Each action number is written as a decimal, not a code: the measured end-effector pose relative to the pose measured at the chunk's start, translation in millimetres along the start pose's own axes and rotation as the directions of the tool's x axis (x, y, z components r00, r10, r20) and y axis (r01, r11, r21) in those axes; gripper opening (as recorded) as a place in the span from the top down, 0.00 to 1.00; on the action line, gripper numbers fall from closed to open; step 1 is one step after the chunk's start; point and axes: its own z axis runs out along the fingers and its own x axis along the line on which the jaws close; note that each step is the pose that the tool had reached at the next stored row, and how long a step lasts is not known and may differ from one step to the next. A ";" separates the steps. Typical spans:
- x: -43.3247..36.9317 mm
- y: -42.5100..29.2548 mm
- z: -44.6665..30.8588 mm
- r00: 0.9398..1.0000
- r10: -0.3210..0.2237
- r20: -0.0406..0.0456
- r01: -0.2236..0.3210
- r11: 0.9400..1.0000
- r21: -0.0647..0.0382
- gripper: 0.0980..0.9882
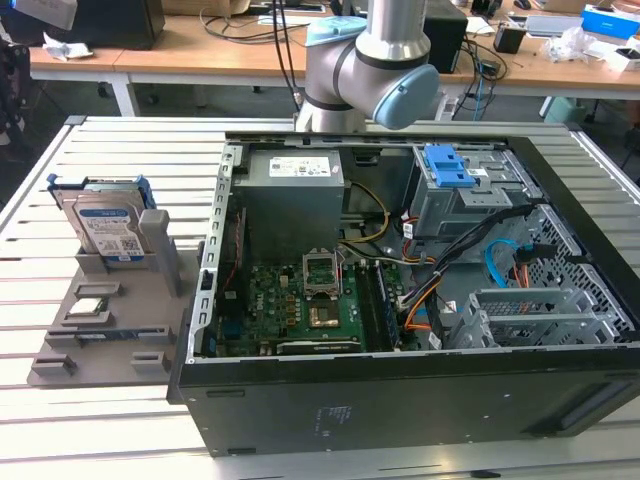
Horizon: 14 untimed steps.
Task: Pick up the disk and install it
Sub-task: 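Pick up the disk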
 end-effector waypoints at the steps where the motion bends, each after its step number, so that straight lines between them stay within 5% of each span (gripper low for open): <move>1: 0.0 0.0 0.0 1.000 -0.019 -0.001 0.019 1.000 0.000 0.99; 4: 0.0 0.0 0.0 0.994 -0.107 -0.005 0.107 0.994 -0.003 0.99; 8: 0.0 0.0 0.0 0.987 -0.160 -0.007 0.160 0.987 -0.004 0.99; 14: 0.0 0.0 0.0 0.958 -0.287 -0.012 0.287 0.958 -0.009 0.99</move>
